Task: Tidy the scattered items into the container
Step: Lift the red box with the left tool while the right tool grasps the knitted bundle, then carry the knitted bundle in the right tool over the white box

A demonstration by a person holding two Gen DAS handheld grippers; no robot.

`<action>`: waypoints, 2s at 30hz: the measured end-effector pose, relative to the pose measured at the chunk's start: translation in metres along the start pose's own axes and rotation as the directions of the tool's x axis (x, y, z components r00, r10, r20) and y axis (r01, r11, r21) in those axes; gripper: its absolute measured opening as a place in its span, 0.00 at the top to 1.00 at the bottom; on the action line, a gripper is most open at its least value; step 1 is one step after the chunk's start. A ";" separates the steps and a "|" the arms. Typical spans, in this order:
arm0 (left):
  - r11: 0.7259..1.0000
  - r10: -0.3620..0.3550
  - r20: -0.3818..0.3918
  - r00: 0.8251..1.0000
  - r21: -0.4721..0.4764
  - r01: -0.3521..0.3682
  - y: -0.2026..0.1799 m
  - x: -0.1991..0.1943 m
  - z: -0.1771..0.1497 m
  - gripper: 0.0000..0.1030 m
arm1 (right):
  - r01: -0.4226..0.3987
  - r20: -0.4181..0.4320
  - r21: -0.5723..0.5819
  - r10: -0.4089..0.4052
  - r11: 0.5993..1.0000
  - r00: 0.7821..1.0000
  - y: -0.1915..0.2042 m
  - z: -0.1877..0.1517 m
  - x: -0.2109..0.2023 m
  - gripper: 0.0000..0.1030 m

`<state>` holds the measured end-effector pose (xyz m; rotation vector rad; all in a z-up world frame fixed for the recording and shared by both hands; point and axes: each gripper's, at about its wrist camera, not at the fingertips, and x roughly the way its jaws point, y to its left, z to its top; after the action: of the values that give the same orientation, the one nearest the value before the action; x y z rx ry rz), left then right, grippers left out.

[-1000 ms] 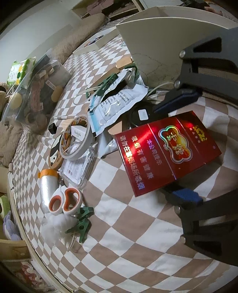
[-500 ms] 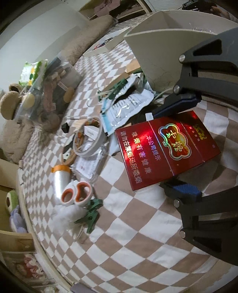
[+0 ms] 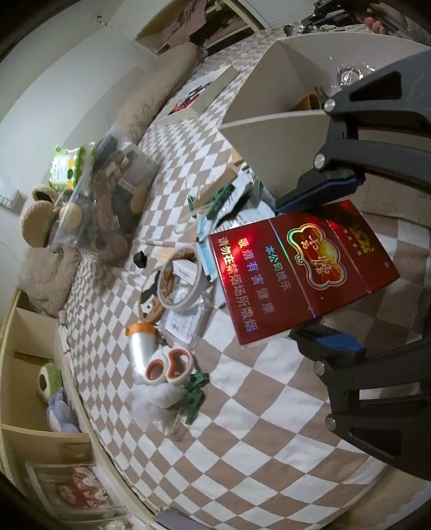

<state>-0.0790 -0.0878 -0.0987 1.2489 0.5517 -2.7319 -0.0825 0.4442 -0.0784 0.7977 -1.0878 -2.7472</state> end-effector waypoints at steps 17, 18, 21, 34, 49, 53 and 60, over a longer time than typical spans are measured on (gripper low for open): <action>0.995 -0.079 0.094 0.992 0.068 0.073 -0.026 -0.044 0.009 0.38 | -0.058 0.035 -0.051 0.060 0.997 0.998 0.030 0.011 -0.020 0.96; 0.994 -0.086 0.098 0.991 0.073 0.079 -0.028 -0.047 0.009 0.38 | -0.048 0.029 -0.055 0.049 0.997 0.998 0.031 0.011 -0.018 0.96; 0.992 -0.103 0.105 0.989 0.087 0.094 -0.034 -0.052 0.009 0.38 | 0.034 -0.001 -0.057 -0.035 0.998 0.999 0.028 0.010 -0.007 0.96; 0.981 -0.161 0.109 0.981 0.128 0.147 -0.052 -0.066 0.007 0.38 | 0.235 -0.195 -0.191 -0.271 0.953 0.943 0.012 -0.016 0.064 0.03; 0.972 -0.196 0.087 0.977 0.151 0.181 -0.062 -0.066 0.001 0.38 | 0.189 -0.230 -0.105 -0.209 0.976 0.950 -0.009 -0.009 0.070 0.89; 0.970 -0.202 0.087 0.975 0.158 0.187 -0.065 -0.068 0.000 0.38 | 0.136 -0.169 -0.087 -0.149 0.987 0.974 0.001 0.003 0.048 0.89; 0.965 -0.215 0.088 0.973 0.172 0.198 -0.070 -0.072 -0.003 0.38 | 0.023 -0.074 -0.080 -0.029 0.997 0.997 0.028 0.022 0.009 0.89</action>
<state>-0.0447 -0.0267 -0.0269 1.1263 0.4832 -3.0520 -0.1044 0.4342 -0.0507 0.9028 -0.9550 -2.7372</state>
